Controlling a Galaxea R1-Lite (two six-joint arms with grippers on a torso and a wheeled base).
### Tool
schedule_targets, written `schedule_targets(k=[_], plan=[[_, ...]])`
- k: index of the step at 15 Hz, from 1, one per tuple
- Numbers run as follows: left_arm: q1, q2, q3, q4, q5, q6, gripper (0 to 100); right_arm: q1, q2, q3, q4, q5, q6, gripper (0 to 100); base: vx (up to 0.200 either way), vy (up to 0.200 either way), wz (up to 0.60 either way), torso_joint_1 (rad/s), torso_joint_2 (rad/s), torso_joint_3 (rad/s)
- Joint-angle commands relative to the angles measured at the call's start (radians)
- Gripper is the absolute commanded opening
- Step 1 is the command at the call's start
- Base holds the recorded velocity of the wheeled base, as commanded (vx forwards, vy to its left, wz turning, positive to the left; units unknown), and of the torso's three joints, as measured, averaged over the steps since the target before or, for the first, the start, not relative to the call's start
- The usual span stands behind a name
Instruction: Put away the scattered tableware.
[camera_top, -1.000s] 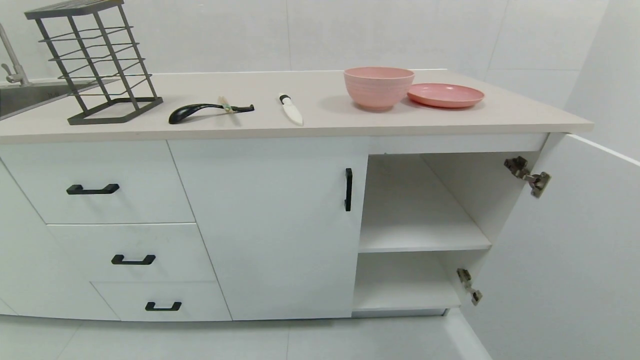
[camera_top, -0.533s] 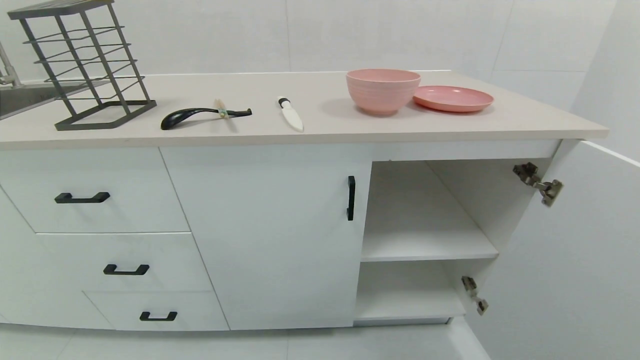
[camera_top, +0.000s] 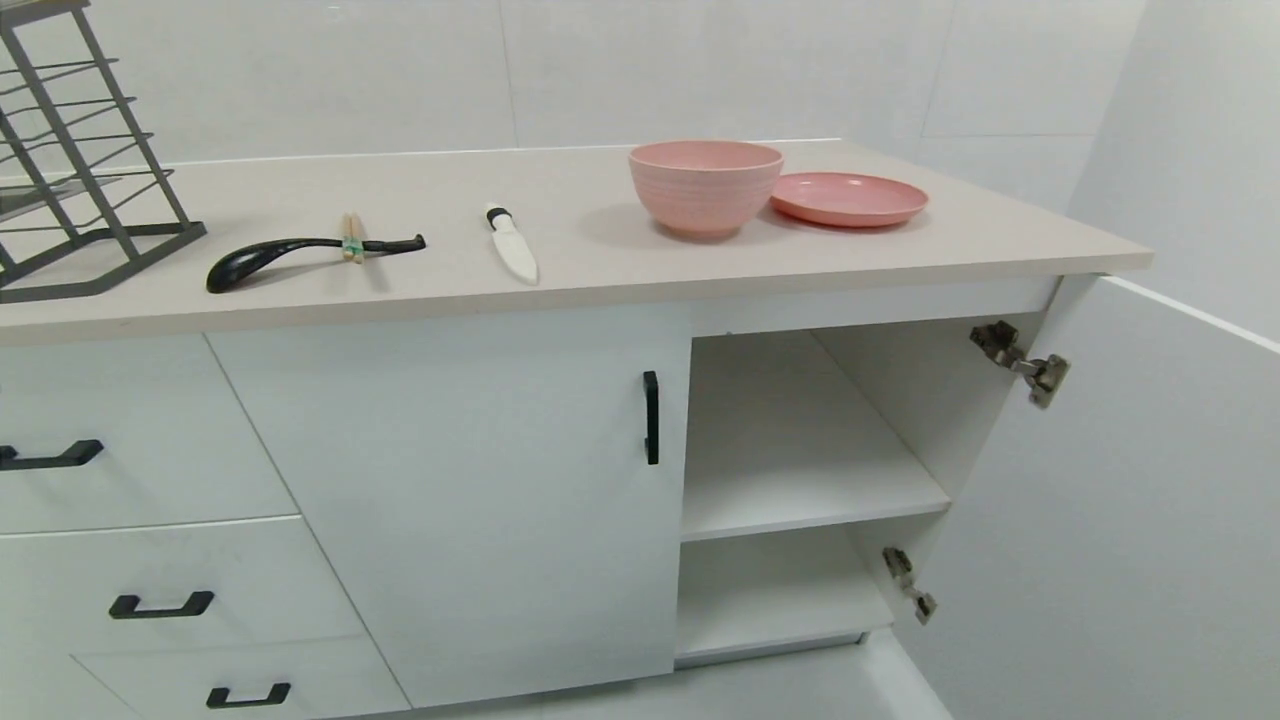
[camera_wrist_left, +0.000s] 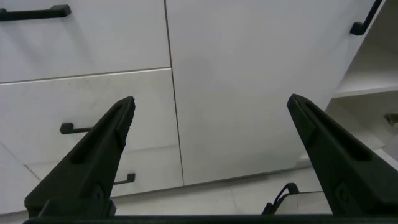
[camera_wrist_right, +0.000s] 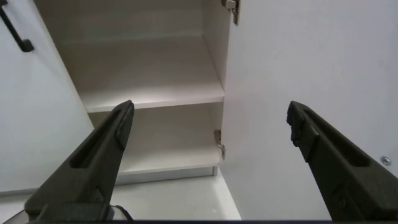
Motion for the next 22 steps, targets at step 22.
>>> schedule_targets(k=[22], plan=[[0.0,0.002,0.0,0.0,0.025,-0.008,100,0.001,-0.007,0.0,0.0,0.0,0.002,100,0.027,-0.027,0.0,0.025,-0.01,-0.007]])
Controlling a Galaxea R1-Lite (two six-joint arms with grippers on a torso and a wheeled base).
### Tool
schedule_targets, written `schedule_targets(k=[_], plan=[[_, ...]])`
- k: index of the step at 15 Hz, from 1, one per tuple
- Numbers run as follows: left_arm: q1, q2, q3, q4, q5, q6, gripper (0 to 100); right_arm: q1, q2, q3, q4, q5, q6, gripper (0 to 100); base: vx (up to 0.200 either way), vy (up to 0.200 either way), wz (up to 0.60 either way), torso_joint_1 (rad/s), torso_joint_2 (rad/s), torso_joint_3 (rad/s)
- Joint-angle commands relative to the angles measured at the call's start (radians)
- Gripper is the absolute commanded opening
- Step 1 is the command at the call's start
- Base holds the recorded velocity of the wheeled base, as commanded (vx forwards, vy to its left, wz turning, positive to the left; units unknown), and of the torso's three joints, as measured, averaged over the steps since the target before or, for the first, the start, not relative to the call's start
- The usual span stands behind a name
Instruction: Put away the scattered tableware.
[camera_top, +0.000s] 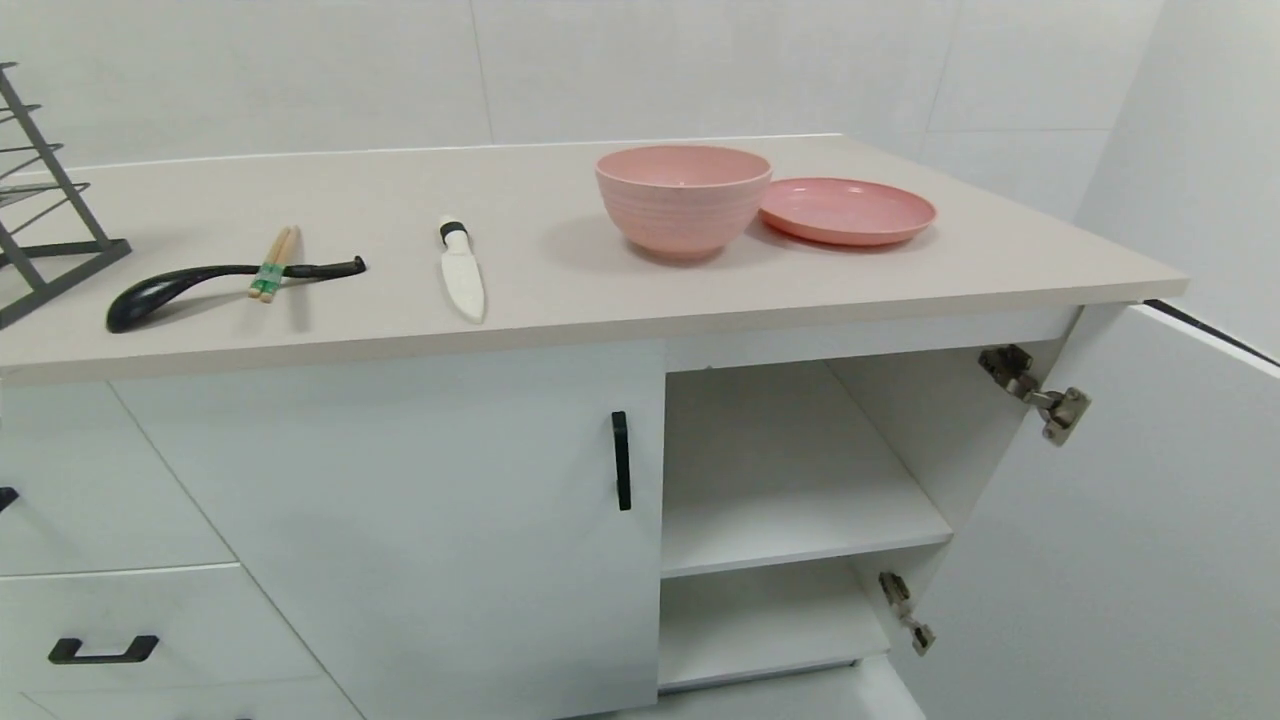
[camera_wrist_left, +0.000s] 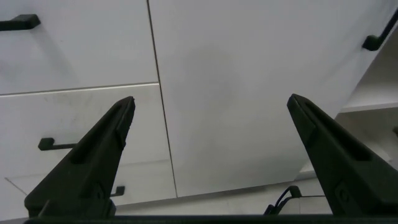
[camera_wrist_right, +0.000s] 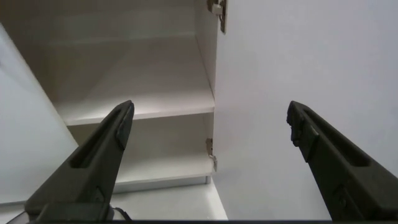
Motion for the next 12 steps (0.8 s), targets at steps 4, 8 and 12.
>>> schedule_targets(k=[4,8,12], plan=[[0.0,0.001,0.0,0.0,-0.002,0.0,100,0.0,-0.002,0.0,-0.001,0.001,0.0,100,0.0,0.0,0.0,0.255,-0.29,-0.198],[0.0,0.001,0.0,0.0,-0.002,0.0,100,0.0,-0.002,0.0,-0.001,0.001,0.0,100,0.0,0.0,0.0,0.187,-0.59,-0.167],[0.0,0.001,0.0,0.0,-0.002,0.0,100,0.0,-0.002,0.0,-0.001,0.001,0.0,100,0.0,0.0,0.0,0.176,-0.47,-0.206]])
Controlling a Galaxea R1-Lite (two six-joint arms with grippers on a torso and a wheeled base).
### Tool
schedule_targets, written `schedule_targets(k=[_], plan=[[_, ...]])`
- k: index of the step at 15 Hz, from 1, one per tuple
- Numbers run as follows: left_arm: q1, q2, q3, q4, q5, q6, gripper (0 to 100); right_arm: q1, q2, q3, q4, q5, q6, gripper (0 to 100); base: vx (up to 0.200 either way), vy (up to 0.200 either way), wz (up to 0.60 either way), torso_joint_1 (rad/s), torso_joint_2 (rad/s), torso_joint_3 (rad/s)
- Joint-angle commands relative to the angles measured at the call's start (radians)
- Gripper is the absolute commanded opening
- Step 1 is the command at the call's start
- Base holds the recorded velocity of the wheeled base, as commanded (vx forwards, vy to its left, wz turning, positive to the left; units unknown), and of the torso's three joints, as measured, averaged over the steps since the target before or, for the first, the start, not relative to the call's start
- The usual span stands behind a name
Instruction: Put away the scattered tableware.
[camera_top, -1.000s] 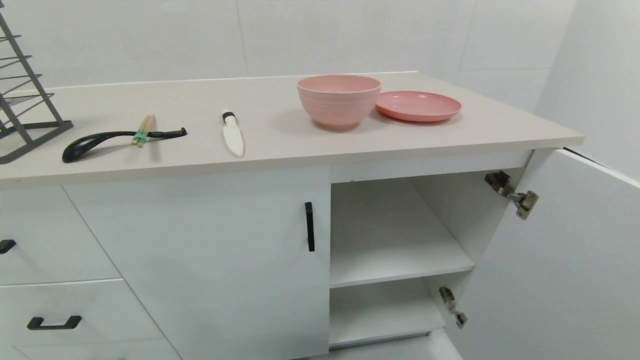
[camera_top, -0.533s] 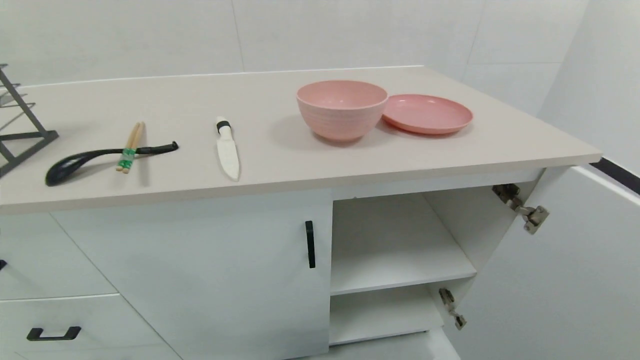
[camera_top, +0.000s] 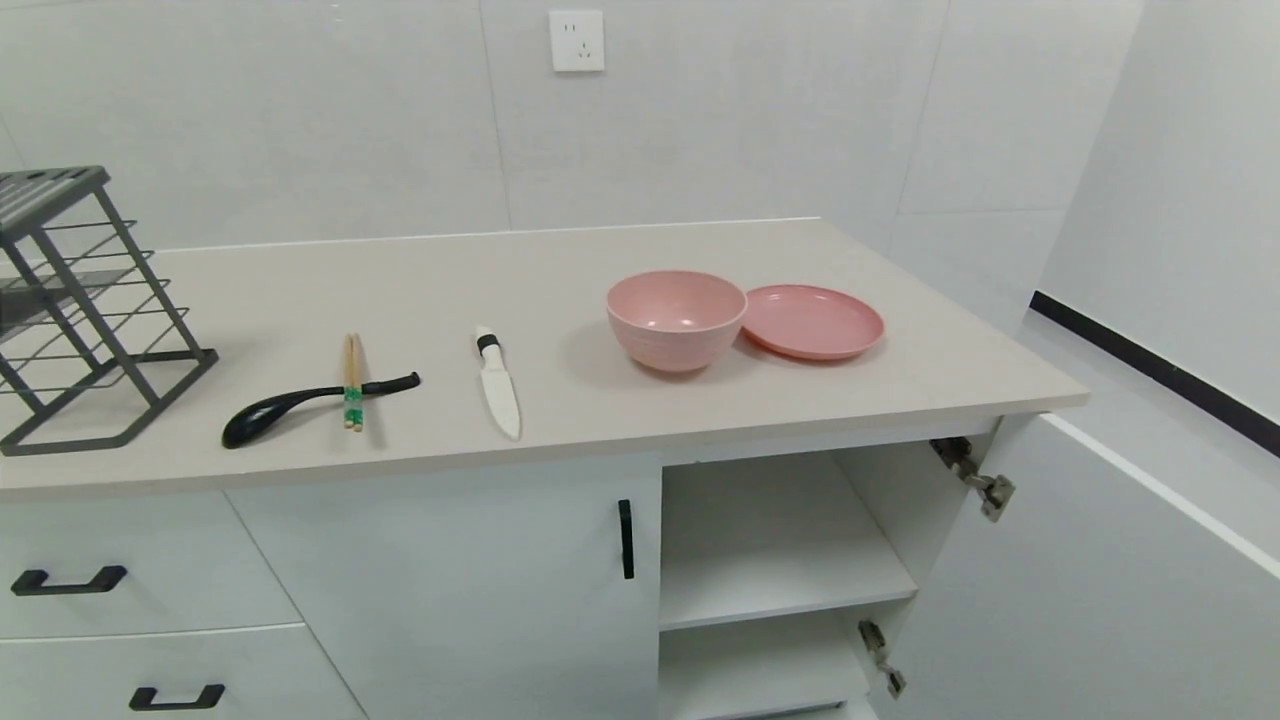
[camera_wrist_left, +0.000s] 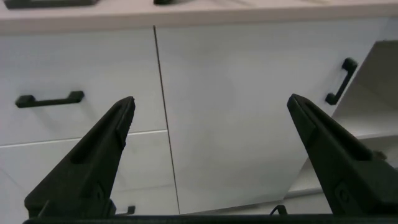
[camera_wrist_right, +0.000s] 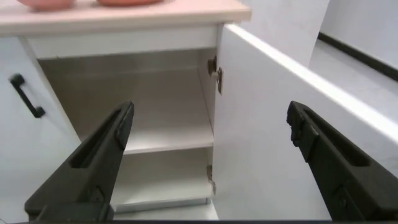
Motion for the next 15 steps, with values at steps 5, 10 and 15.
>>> schedule_targets(k=[5,10,15], plan=[[0.0,0.001,0.0,0.0,0.0,-0.001,100,0.0,0.0,0.0,0.0,0.0,0.0,100,0.0,0.0,0.0,0.297,-0.49,-0.231],[0.0,0.001,0.0,0.0,0.0,-0.001,100,0.0,0.0,0.0,0.0,0.0,0.0,100,0.0,0.0,0.0,0.291,-0.51,-0.24],[0.0,0.001,0.0,0.0,0.0,-0.001,100,0.0,0.0,0.0,0.0,0.0,0.0,100,0.08,0.0,0.0,0.225,-0.44,-0.211]])
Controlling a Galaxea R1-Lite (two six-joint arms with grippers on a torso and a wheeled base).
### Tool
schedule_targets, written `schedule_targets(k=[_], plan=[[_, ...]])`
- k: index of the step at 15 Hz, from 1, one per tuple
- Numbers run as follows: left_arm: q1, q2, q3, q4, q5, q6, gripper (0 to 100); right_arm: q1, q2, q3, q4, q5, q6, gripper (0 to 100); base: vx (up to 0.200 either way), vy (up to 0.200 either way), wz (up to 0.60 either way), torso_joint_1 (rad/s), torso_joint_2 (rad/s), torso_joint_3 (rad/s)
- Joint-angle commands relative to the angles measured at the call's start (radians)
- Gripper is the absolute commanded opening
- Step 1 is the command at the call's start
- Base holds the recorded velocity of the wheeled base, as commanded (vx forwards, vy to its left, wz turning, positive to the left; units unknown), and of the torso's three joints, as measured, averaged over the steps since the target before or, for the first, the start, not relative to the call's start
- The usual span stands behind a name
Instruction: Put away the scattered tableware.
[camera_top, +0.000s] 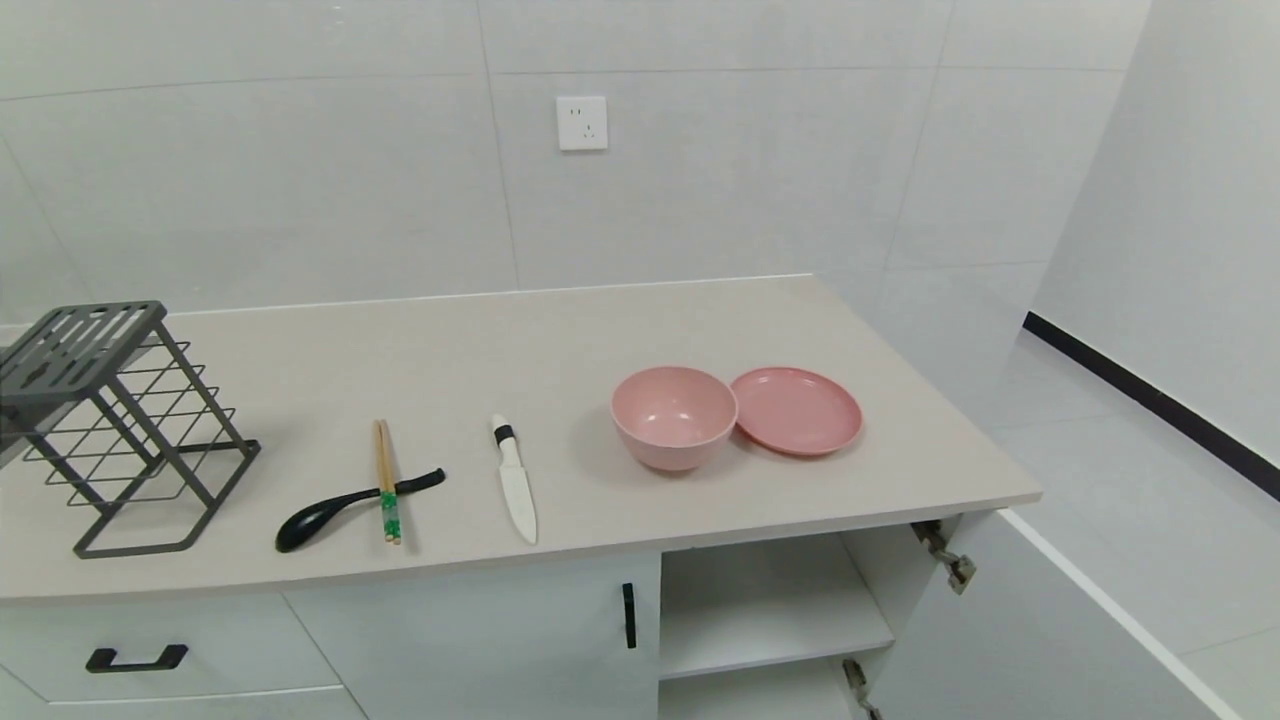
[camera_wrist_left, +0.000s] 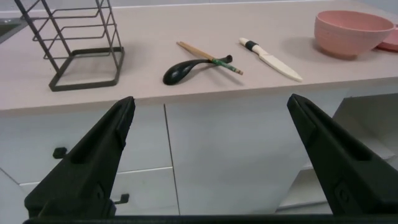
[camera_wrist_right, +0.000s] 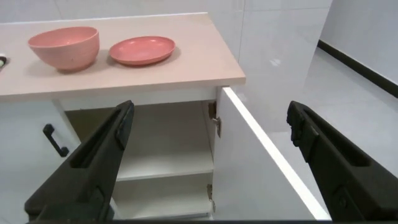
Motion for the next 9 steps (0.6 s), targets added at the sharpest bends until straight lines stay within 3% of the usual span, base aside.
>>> schedule_targets(k=[1,4,9], plan=[[0.0,0.001,0.0,0.0,0.0,0.001,100,0.0,-0.001,0.0,0.0,0.0,0.0,100,0.2,0.0,0.0,0.046,-0.12,-0.051],[0.0,0.001,0.0,0.0,0.002,-0.001,100,0.0,-0.002,0.0,0.0,0.0,0.0,100,0.2,0.0,0.0,0.028,-0.03,-0.02],[0.0,0.001,0.0,0.0,0.002,-0.002,100,0.0,-0.002,0.0,0.0,0.0,-0.001,100,0.0,0.0,0.0,0.005,-0.01,-0.004]])
